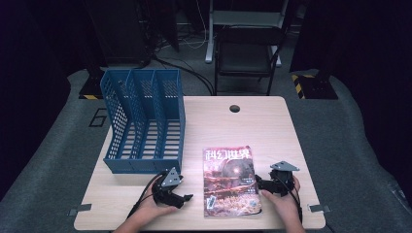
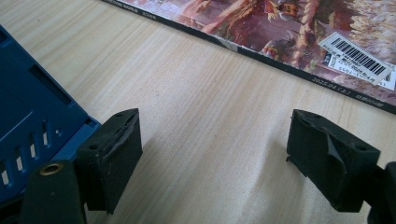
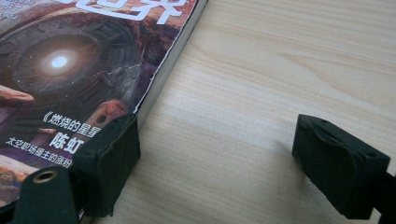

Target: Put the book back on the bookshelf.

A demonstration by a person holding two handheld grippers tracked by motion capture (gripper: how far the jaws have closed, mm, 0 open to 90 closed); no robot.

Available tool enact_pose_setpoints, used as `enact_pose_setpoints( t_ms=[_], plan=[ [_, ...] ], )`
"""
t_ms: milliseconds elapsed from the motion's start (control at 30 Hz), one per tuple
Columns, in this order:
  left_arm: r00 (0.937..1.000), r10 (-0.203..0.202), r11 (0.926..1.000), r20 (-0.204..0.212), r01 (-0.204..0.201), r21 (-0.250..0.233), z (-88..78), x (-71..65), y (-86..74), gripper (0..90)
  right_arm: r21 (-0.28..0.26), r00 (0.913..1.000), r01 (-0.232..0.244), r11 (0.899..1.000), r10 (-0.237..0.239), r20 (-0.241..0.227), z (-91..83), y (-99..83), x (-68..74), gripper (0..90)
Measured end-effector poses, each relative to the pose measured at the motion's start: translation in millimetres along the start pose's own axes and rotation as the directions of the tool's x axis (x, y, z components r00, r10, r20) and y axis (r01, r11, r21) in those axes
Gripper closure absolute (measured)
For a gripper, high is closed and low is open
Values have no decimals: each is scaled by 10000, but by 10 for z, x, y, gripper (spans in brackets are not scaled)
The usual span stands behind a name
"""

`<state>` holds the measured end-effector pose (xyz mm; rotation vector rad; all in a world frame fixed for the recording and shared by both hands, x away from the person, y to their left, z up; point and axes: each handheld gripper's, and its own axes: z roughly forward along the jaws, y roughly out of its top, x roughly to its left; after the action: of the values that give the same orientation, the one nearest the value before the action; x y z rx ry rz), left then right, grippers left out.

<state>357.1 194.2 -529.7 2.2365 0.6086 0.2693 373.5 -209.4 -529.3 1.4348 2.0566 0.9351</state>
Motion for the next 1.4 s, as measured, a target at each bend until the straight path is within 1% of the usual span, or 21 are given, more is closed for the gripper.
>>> enact_pose_setpoints(
  t_ms=[400,533,567,600,633,700,733,867,900,933,1033,1067,1100,1133,1167,1200,1233,1267,1300,1333,1400],
  plan=[
    [10000,-50,10000,-36,50,50,7,-18,4,156,7,10000,-46,10000,46,-4,-2,2,2,160],
    [10000,-58,10000,-45,58,51,6,-20,3,155,-84,10000,-29,10000,29,4,-4,2,16,211],
    [10000,-83,9999,-45,83,62,6,-21,3,158,-112,10000,44,9999,-45,-67,-16,-4,24,259],
    [9999,-118,9999,-62,118,52,6,-23,3,158,-112,10000,44,9999,-45,-67,-16,-4,24,259],
    [9999,-70,10000,-107,71,66,4,-18,5,173,-157,9997,165,9997,-168,-165,-31,-3,37,332],
    [9997,-153,9999,-207,153,4,2,-18,5,185,-108,9998,100,9999,-102,-185,-40,2,44,357],
    [9995,-236,9997,-228,235,-43,-1,-17,3,216,92,9999,75,9999,-74,-135,-57,21,44,409],
    [9989,-357,9993,-288,353,-117,-14,-29,-10,232,369,10000,-40,9993,43,-76,-62,62,50,466],
    [9990,-339,9994,-291,336,-75,-21,-31,-13,233,456,9998,-169,9988,173,-86,-58,81,63,484],
    [9986,-426,9990,-297,423,-119,-25,-40,-17,232,473,9995,-246,9986,256,-205,-56,94,74,492],
    [9985,-484,9988,-256,483,-45,-46,-50,-6,277,410,9997,-59,9991,68,-220,-70,129,126,507],
    [9979,-638,9980,-121,638,5,-51,-52,2,293,322,9997,-54,9995,61,-223,-84,141,149,509],
    [9973,-724,9974,-74,724,-13,-52,-49,9,299,286,9994,94,9995,-85,-322,-109,153,160,510],
    [9969,-784,9969,-39,784,-18,-63,-45,20,298,135,9995,-64,9999,68,-296,-126,165,186,510],
    [9952,-972,9952,72,972,-72,-74,-54,28,302,12,9991,-15,10000,15,-429,-153,174,189,510],
    [9944,-1052,9943,67,1053,-140,-85,-62,40,313,-107,9982,-289,9995,283,-525,-180,188,207,509],
    [9940,-1089,9939,54,1089,-144,-98,-65,49,324,-234,9966,-353,9991,335,-752,-204,201,205,506],
    [9931,-1168,9930,62,1169,-157,-109,-68,58,332,-373,9938,-606,9975,567,-961,-224,211,211,501],
    [9916,-1284,9915,128,1286,-185,-117,-77,66,332,-447,9919,-635,9970,582,-1126,-237,216,207,497],
    [9911,-1322,9910,135,1324,-204,-123,-87,74,337,-360,9873,-811,9961,753,-1401,-240,216,225,494],
    [9872,-1549,9875,369,1558,-233,-129,-123,100,342,-281,9867,-731,9969,682,-1475,-232,214,235,493]
  ],
)
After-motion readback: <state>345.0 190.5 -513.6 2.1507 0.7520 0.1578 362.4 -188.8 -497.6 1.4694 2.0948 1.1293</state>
